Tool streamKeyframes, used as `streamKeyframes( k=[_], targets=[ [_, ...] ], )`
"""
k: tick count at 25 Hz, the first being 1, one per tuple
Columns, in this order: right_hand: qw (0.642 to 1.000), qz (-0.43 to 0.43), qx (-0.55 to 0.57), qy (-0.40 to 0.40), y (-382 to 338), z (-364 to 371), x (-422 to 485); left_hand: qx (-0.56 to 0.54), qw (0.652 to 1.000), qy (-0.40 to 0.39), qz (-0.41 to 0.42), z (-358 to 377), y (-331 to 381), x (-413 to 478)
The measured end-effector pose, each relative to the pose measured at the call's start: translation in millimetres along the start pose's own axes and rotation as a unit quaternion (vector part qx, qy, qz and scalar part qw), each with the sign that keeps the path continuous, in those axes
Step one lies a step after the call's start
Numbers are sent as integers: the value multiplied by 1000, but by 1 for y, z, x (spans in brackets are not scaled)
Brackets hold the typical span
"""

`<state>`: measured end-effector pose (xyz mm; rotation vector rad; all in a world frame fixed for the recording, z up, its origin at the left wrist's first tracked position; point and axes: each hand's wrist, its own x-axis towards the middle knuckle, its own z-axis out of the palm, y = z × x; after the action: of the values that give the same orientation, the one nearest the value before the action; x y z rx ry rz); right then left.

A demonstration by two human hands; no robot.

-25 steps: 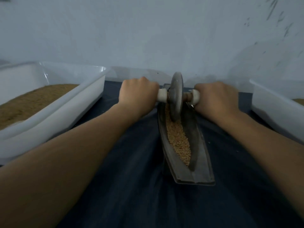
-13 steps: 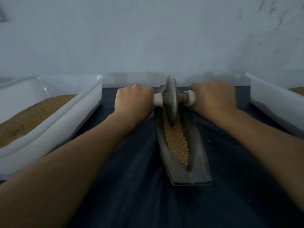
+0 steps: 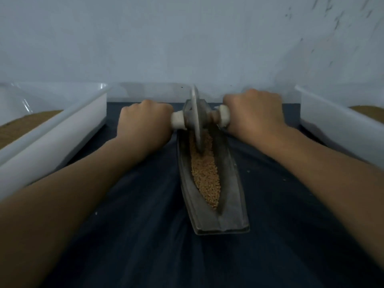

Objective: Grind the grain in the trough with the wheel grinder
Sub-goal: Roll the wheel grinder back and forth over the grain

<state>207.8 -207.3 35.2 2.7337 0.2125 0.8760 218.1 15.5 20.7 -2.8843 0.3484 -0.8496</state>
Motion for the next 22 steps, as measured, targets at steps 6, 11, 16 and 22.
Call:
streamKeyframes(
  k=[6,11,16,22],
  targets=[
    [998,-66,14,9,14,-12,-34,8,995,70,76,-8,-10,-31],
    [995,19,93,43,12,4,-52,104,984,95,105,-20,0,-22],
    [987,68,126,-76,8,15,-10,110,992,7,60,-21,17,21],
    [993,-44,55,91,24,-2,-61,67,988,34,132,-22,-15,-32]
  ],
)
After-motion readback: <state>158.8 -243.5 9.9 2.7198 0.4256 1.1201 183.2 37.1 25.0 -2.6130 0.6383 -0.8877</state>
